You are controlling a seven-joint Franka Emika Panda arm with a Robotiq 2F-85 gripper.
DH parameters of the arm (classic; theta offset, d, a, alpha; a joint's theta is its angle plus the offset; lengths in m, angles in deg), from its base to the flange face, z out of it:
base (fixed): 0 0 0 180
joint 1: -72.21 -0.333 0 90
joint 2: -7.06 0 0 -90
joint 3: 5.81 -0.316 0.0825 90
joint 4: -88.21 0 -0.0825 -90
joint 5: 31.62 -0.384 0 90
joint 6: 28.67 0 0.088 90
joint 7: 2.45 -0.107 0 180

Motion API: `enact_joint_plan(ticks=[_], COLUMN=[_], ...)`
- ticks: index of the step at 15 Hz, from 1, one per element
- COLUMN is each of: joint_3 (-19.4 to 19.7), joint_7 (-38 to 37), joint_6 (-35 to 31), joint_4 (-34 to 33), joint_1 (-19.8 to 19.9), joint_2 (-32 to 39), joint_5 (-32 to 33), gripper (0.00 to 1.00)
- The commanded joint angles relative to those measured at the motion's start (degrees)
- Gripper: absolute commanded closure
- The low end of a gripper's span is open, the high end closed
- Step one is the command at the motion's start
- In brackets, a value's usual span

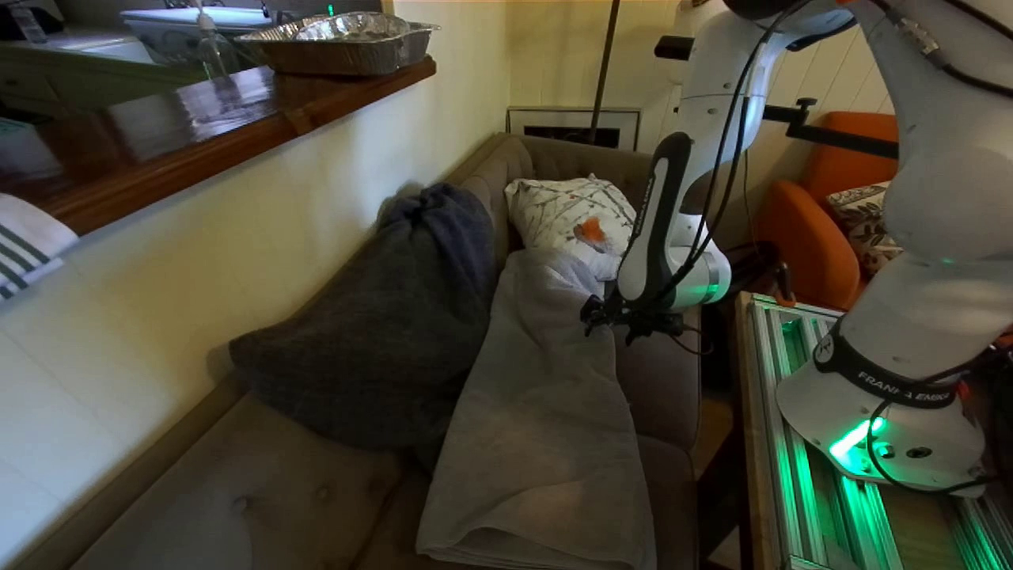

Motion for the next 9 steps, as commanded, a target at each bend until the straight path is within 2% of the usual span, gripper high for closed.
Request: enact_joint_plan(ticks=[1, 4, 6, 9], joint_3=[-1.3, 1.0, 2.3, 3.1], joint_7=[-0.1, 2.0, 2.6, 2.1], joint_6=[-8.7, -16.2, -18.9, -18.2], joint_4=[-2.8, -5.4, -7.4, -9.7], joint_1=[2.7, 1.6, 1.1, 2.1], joint_2=[7.4, 12.3, 15.2, 18.1], joint_5=[4.8, 9.7, 12.0, 14.1], gripper=[0.0, 0.0, 0.0, 0.0])
